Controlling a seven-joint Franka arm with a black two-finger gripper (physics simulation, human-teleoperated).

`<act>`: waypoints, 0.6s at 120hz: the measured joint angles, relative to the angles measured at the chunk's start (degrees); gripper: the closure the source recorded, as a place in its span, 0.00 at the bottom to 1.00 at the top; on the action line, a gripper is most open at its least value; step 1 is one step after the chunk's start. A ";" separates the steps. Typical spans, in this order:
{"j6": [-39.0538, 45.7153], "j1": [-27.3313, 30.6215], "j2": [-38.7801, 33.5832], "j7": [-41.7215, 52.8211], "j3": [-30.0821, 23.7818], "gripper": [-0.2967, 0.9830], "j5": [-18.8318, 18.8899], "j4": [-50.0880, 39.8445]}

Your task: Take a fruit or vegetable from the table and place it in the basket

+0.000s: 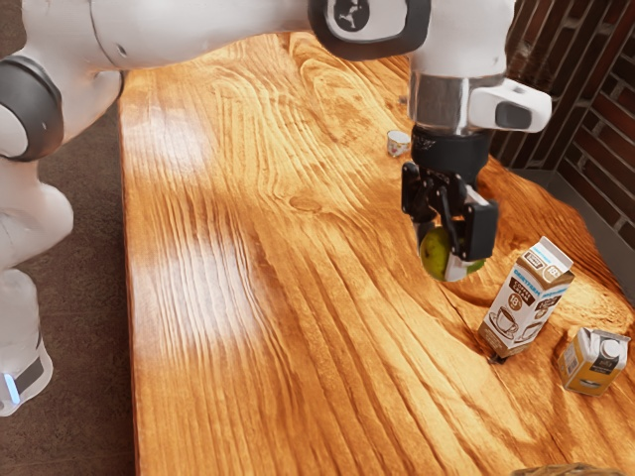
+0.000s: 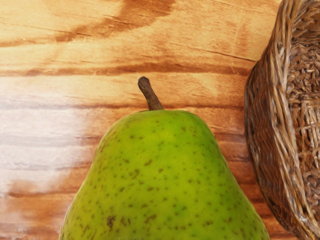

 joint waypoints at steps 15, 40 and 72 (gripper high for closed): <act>1.40 -1.29 2.66 -1.61 -4.20 0.50 -0.99 2.83; 8.20 -0.97 6.09 -3.22 -6.68 0.49 -7.38 3.73; 19.85 4.32 14.20 -3.65 -16.89 0.51 -11.46 3.77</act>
